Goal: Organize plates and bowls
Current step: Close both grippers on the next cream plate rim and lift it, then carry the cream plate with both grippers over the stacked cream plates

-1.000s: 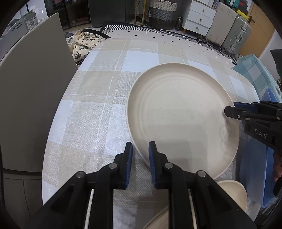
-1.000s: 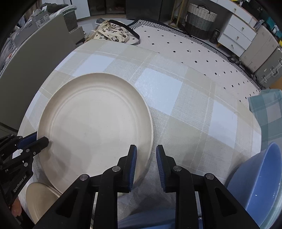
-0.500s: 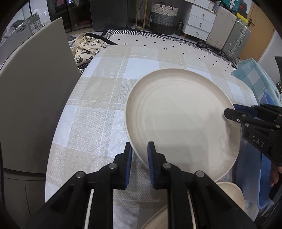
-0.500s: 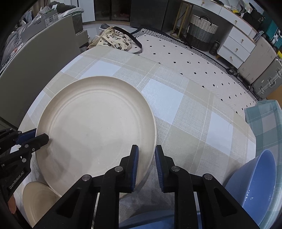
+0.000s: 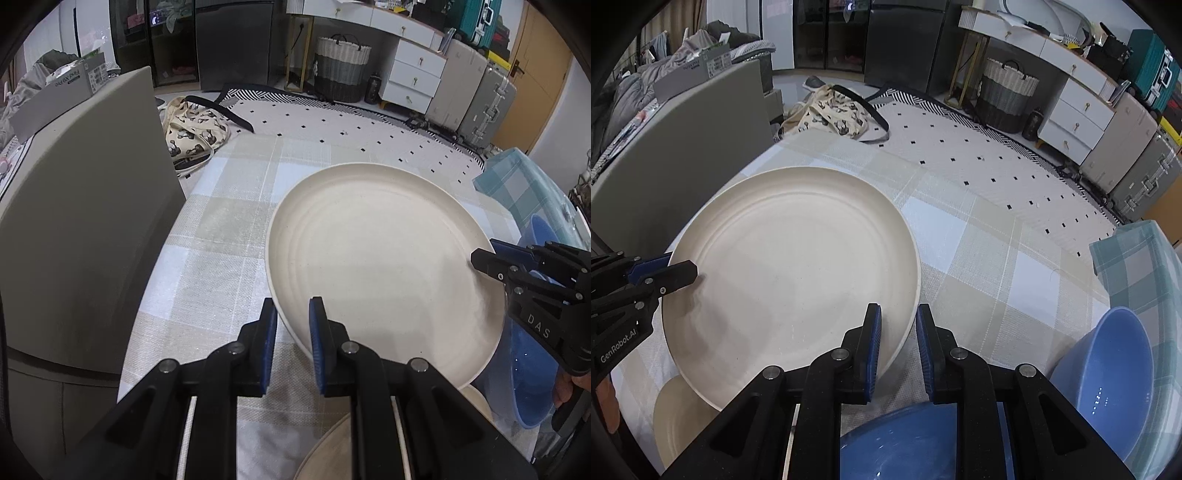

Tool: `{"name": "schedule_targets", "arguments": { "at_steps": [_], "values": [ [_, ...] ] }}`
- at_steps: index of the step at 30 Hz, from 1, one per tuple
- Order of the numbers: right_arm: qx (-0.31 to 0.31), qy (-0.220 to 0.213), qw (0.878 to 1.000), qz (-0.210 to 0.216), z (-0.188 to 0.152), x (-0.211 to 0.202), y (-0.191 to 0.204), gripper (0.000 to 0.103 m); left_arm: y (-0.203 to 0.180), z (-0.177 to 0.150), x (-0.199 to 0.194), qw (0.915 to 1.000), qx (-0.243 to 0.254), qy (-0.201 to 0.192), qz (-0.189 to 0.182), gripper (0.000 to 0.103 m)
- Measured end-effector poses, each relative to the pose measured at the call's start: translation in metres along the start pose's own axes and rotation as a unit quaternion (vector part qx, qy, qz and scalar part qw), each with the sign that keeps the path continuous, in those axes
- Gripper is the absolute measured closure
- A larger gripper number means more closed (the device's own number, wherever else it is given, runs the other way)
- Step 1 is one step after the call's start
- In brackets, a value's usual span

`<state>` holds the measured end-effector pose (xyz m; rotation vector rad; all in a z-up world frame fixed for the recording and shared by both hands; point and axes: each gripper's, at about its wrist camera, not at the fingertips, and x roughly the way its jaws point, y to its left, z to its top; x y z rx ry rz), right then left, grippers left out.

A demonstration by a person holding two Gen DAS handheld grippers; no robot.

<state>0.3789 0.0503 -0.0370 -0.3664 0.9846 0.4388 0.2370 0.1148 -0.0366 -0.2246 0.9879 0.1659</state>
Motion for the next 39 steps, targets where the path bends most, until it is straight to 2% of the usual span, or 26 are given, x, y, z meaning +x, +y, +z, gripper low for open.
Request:
{"name": "schedule_targets", "arguments": {
  "at_steps": [15, 21, 29, 39],
  "values": [
    [0.001, -0.071, 0.997, -0.002, -0.027, -0.070, 0.034, 0.084, 0.017, -0.015, -0.057, 0.9979, 0.018, -0.061, -0.014, 0.088],
    [0.000, -0.094, 0.996, -0.003, -0.040, -0.093, 0.046, 0.084, 0.023, -0.025, -0.069, 0.9968, 0.029, -0.072, -0.016, 0.088],
    [-0.004, -0.113, 0.994, 0.001, -0.058, -0.116, 0.058, 0.084, 0.027, -0.040, -0.087, 0.9952, 0.041, -0.088, -0.015, 0.088],
    [-0.009, -0.115, 0.993, -0.006, -0.083, -0.126, 0.066, 0.084, 0.021, -0.060, -0.104, 0.9931, 0.062, -0.099, -0.014, 0.088]
  ]
}}
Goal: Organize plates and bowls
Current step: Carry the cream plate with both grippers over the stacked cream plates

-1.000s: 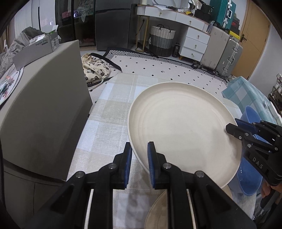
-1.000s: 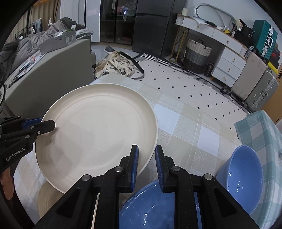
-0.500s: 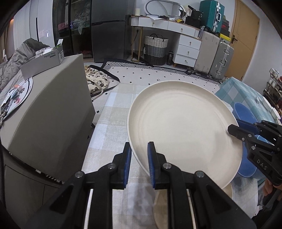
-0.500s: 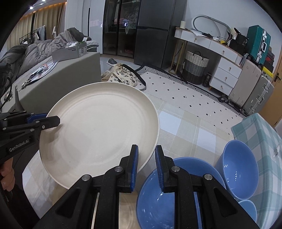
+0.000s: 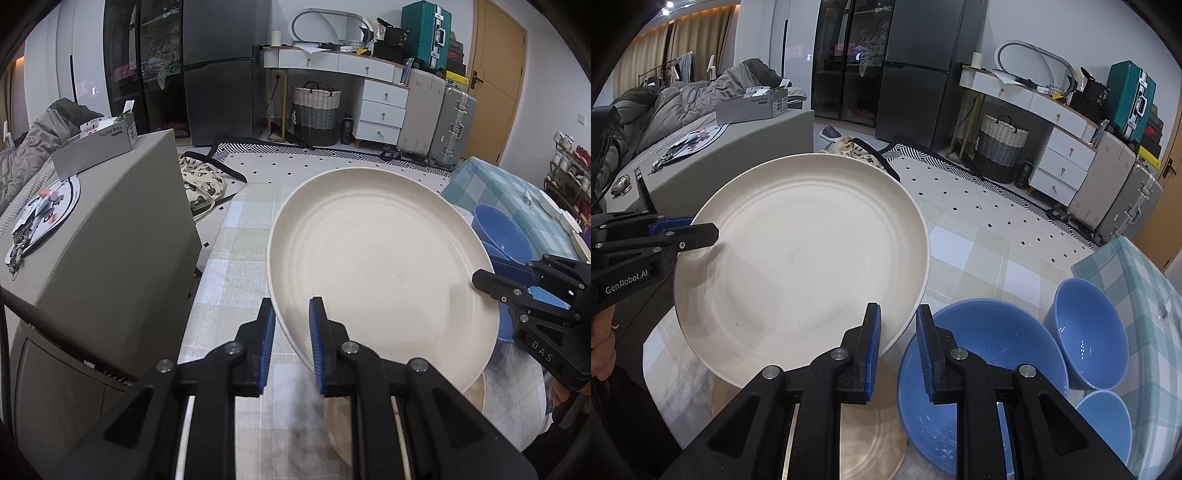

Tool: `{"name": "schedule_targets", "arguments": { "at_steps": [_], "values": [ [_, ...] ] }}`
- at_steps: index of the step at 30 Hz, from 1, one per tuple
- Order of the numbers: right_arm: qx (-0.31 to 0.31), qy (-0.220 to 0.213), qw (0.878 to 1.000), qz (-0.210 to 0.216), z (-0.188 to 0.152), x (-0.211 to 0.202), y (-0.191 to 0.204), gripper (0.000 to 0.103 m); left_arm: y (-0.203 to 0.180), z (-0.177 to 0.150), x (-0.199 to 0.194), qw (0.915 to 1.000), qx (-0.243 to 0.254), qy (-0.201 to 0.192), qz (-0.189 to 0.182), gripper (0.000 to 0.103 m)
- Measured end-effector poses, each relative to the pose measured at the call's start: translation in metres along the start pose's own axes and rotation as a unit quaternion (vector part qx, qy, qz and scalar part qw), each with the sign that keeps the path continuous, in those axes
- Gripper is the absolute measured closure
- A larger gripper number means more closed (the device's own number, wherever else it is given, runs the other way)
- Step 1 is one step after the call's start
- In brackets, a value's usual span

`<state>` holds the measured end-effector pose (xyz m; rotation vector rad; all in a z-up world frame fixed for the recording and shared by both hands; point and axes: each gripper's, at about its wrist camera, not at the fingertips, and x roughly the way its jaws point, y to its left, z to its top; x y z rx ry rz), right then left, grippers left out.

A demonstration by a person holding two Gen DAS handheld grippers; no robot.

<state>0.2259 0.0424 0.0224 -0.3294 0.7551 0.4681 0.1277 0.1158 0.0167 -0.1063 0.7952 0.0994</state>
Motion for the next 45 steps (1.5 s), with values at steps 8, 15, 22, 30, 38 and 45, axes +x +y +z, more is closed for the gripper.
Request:
{"name": "schedule_targets", "arguments": {
  "at_steps": [8, 15, 22, 30, 38, 45],
  "values": [
    [0.002, -0.003, 1.000, -0.001, -0.019, -0.012, 0.004, 0.084, -0.006, -0.017, -0.004, 0.9998, 0.017, 0.008, -0.001, 0.088],
    [0.004, 0.003, 1.000, 0.001, -0.034, -0.015, 0.008, 0.084, -0.013, -0.030, -0.005, 0.9994, 0.031, 0.016, 0.003, 0.088],
    [0.013, 0.003, 1.000, 0.006, -0.046, -0.020, 0.008, 0.084, -0.019, -0.041, -0.002, 0.9986, 0.043, 0.030, 0.003, 0.088],
    [0.015, 0.007, 1.000, 0.014, -0.061, -0.022, 0.013, 0.084, -0.019, -0.050, -0.004, 0.9985, 0.046, 0.031, 0.004, 0.088],
    [0.016, 0.006, 1.000, 0.022, -0.072, -0.026, 0.020, 0.084, -0.017, -0.062, -0.006, 0.9982, 0.048, 0.036, 0.009, 0.087],
    [0.013, 0.007, 0.999, 0.030, -0.080, -0.028, 0.027, 0.083, -0.013, -0.069, -0.008, 0.9981, 0.046, 0.040, 0.011, 0.087]
  ]
}}
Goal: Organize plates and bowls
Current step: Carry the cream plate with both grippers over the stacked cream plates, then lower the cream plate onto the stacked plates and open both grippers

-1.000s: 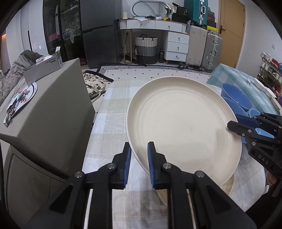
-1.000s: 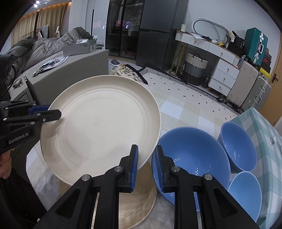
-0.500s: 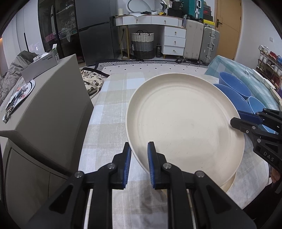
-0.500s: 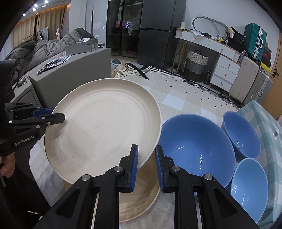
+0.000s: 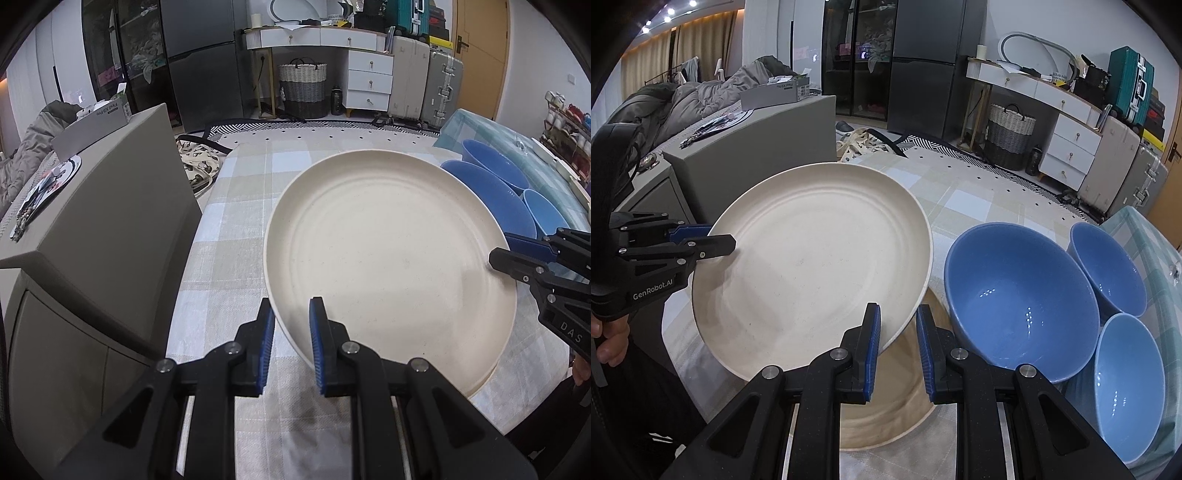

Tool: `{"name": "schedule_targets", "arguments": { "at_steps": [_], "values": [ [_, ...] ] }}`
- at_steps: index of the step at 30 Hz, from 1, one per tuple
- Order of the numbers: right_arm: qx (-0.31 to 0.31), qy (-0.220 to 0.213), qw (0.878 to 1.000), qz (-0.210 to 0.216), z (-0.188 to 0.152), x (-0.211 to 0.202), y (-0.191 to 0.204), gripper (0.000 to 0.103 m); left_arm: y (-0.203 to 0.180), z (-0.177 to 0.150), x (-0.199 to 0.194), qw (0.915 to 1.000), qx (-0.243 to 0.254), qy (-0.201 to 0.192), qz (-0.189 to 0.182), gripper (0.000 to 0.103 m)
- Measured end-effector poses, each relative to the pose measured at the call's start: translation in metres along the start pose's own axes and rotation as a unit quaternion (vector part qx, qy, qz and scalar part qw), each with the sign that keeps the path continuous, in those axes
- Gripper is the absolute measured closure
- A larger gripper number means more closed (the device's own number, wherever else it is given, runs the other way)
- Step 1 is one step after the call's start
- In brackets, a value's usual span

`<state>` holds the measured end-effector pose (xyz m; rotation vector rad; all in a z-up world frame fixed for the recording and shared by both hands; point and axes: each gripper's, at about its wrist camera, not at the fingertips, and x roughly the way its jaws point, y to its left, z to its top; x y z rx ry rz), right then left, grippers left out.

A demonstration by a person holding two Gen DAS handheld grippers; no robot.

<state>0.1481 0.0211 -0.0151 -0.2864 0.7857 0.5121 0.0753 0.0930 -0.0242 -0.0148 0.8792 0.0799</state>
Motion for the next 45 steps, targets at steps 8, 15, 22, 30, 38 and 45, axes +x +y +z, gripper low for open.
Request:
{"name": "schedule_targets", "arguments": {
  "at_steps": [8, 15, 22, 30, 38, 45],
  "values": [
    [0.004, 0.008, 1.000, 0.006, -0.007, 0.001, 0.000, 0.083, -0.003, -0.006, 0.002, 0.9999, 0.010, 0.012, 0.004, 0.087],
    [0.000, 0.019, 1.000, 0.007, -0.016, 0.004, 0.003, 0.083, -0.006, -0.009, 0.006, 0.9996, 0.020, 0.021, 0.005, 0.086],
    [-0.001, 0.030, 1.000, 0.003, -0.021, 0.008, 0.002, 0.083, -0.014, -0.011, 0.011, 0.9988, 0.036, 0.034, 0.006, 0.085],
    [0.006, 0.050, 0.999, 0.001, -0.027, 0.013, -0.006, 0.083, -0.024, -0.011, 0.018, 0.9974, 0.057, 0.045, 0.004, 0.085],
    [0.010, 0.065, 0.998, -0.004, -0.033, 0.018, -0.013, 0.083, -0.035, -0.013, 0.027, 0.9954, 0.075, 0.058, 0.005, 0.084],
    [0.007, 0.077, 0.997, -0.008, -0.035, 0.021, -0.012, 0.083, -0.040, -0.013, 0.032, 0.9940, 0.086, 0.067, 0.007, 0.083]
  ]
}}
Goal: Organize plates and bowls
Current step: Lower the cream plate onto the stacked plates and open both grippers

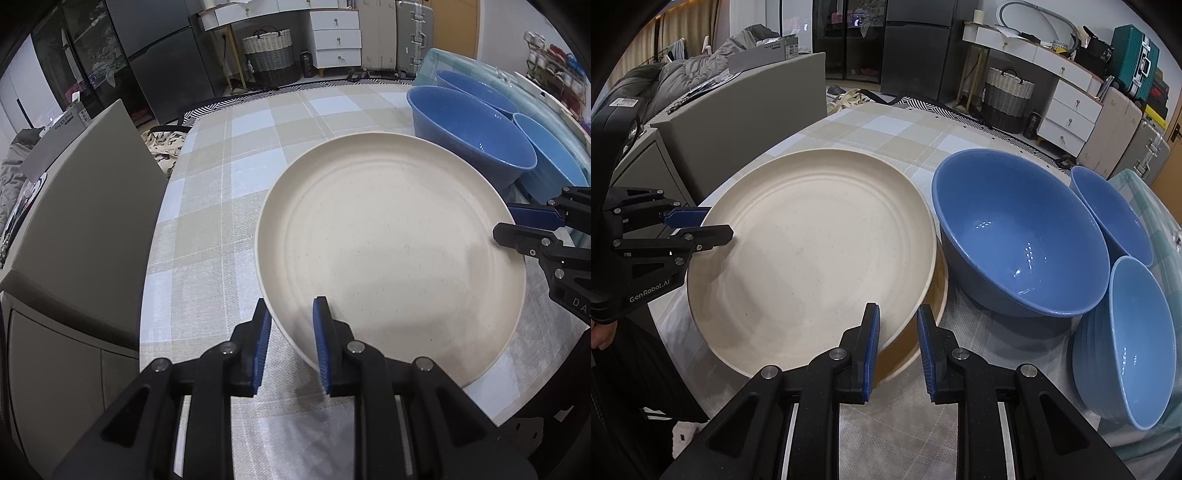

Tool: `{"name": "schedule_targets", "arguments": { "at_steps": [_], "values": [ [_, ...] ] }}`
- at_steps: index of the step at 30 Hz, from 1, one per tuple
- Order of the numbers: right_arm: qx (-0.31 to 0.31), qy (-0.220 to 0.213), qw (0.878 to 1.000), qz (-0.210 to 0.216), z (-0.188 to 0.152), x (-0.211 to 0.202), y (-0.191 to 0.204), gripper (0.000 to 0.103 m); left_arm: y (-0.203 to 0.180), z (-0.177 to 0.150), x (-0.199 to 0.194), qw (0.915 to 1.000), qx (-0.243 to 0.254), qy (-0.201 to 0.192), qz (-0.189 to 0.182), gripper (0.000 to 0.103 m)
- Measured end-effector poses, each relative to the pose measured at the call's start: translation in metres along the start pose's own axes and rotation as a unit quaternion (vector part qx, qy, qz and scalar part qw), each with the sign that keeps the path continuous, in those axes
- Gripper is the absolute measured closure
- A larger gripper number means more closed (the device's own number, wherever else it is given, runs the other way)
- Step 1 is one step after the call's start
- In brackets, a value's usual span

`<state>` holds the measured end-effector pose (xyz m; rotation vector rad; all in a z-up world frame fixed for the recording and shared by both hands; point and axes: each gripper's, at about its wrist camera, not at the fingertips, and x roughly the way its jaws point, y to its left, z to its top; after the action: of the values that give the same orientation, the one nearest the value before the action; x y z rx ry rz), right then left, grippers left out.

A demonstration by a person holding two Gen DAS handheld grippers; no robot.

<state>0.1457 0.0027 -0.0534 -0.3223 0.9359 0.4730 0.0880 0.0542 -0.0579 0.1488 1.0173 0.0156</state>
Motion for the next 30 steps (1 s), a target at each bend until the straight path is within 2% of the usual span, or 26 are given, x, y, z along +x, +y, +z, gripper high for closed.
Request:
{"name": "schedule_targets", "arguments": {
  "at_steps": [30],
  "values": [
    [-0.015, 0.029, 0.999, -0.024, -0.002, 0.019, 0.006, 0.082, -0.020, 0.000, 0.012, 0.9989, 0.037, 0.019, 0.021, 0.078]
  ]
}}
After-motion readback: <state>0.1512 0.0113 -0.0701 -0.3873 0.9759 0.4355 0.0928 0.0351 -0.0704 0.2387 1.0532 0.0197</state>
